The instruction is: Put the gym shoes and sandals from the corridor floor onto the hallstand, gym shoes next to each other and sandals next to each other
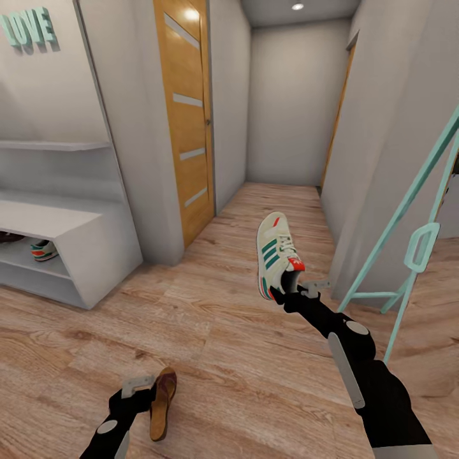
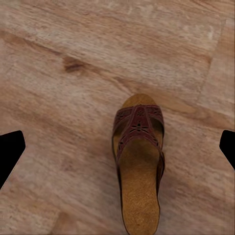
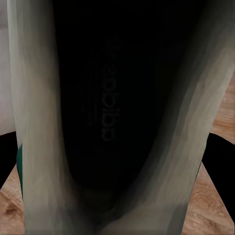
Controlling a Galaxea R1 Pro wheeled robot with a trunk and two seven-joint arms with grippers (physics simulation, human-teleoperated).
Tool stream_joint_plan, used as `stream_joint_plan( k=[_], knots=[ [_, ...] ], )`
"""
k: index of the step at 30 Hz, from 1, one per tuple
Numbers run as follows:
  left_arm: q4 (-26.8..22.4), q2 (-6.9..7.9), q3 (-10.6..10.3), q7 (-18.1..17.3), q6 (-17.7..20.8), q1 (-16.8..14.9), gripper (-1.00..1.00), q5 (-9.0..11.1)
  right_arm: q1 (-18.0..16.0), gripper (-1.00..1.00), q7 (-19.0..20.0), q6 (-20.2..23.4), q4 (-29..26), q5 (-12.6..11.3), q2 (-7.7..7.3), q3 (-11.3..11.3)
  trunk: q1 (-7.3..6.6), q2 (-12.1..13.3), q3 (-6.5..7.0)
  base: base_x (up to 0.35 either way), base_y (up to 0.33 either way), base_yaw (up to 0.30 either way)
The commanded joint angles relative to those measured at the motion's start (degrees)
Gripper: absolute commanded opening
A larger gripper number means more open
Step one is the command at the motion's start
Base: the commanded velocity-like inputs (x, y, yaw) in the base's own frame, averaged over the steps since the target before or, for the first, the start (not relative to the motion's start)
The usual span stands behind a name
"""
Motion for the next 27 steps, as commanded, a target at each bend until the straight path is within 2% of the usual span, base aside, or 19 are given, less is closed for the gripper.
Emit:
stream_joint_plan(
  k=[1,12,19,27],
  knots=[
    [0.0,-0.03,0.3,0.5,-0.2,-0.1,1.00,-0.6,0.0,-1.00,0.0,0.3,-0.1,-0.4,-0.04,0.0,-0.01,0.0,-0.05,0.000,0.000,0.000],
    [0.1,-0.34,0.3,1.2,-0.2,-0.1,1.00,-0.5,0.0,-1.00,0.0,0.3,-0.1,-0.3,-0.04,0.0,-0.01,0.0,-0.05,0.000,-0.001,0.000],
    [0.1,-0.99,0.3,1.3,-0.2,-0.1,1.00,-0.5,0.0,-1.00,0.1,0.4,0.0,-0.2,-0.19,-0.1,-0.01,0.0,-0.05,0.000,-0.163,0.000],
    [-0.1,-0.97,0.3,0.7,-0.3,0.4,1.00,-0.4,0.0,-1.00,0.1,0.4,0.1,-0.2,-0.86,-0.2,-0.01,0.0,-0.05,0.000,-0.031,0.000]
  ],
)
